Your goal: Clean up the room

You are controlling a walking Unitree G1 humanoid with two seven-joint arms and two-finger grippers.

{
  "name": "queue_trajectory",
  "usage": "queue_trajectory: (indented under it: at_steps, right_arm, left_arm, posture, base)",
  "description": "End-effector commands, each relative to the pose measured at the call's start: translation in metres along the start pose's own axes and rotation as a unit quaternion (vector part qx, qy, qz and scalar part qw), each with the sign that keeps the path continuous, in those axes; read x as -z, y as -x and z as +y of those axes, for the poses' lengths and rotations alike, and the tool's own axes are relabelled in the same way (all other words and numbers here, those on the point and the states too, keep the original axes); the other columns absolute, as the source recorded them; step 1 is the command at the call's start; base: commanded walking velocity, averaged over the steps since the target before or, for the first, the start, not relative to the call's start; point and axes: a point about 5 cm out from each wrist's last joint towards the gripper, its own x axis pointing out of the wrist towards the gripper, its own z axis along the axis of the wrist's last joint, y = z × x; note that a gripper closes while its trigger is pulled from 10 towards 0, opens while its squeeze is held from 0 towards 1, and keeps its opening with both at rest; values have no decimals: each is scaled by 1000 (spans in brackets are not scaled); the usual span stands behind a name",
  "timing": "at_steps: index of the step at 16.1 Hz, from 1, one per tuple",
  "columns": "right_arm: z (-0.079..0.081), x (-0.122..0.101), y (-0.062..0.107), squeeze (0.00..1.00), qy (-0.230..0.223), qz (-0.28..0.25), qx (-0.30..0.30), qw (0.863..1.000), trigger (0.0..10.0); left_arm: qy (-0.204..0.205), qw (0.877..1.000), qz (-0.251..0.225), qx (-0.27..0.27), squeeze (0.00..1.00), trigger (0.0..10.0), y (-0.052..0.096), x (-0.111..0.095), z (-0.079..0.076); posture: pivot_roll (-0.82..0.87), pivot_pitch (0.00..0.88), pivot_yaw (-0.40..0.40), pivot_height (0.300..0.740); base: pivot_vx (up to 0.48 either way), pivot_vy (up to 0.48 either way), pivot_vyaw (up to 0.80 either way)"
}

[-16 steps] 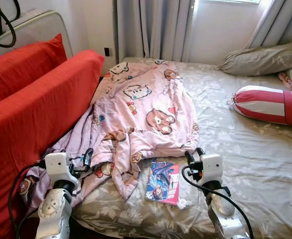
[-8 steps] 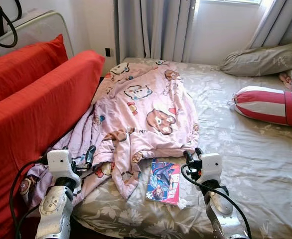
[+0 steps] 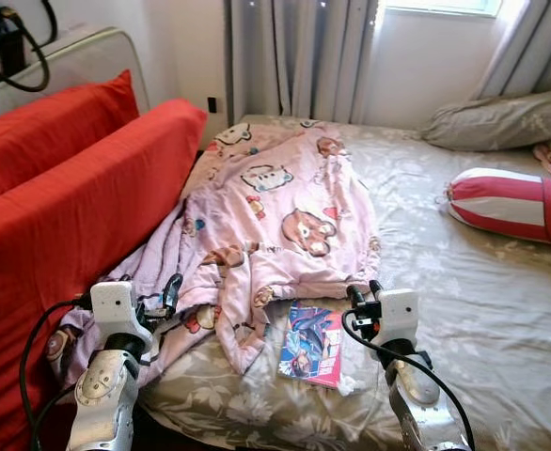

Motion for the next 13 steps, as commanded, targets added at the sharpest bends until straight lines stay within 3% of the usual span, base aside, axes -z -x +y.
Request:
queue_trajectory:
  at_steps: [1, 13]
  right_arm:
    - [-1, -3, 1, 0, -3, -9, 4, 1000, 10000]
    - [10, -1, 0, 0, -12, 3, -32, 999, 10000]
  left_arm:
    - [-2, 1000, 2, 4, 0, 10000, 0, -2, -1]
    - [5, 999, 17, 27, 0, 10000, 0, 1, -8]
  posture:
    - [22, 0, -37, 690]
    - [28, 0, -39, 665]
  base:
    - [0, 0, 0]
    - [0, 0, 0]
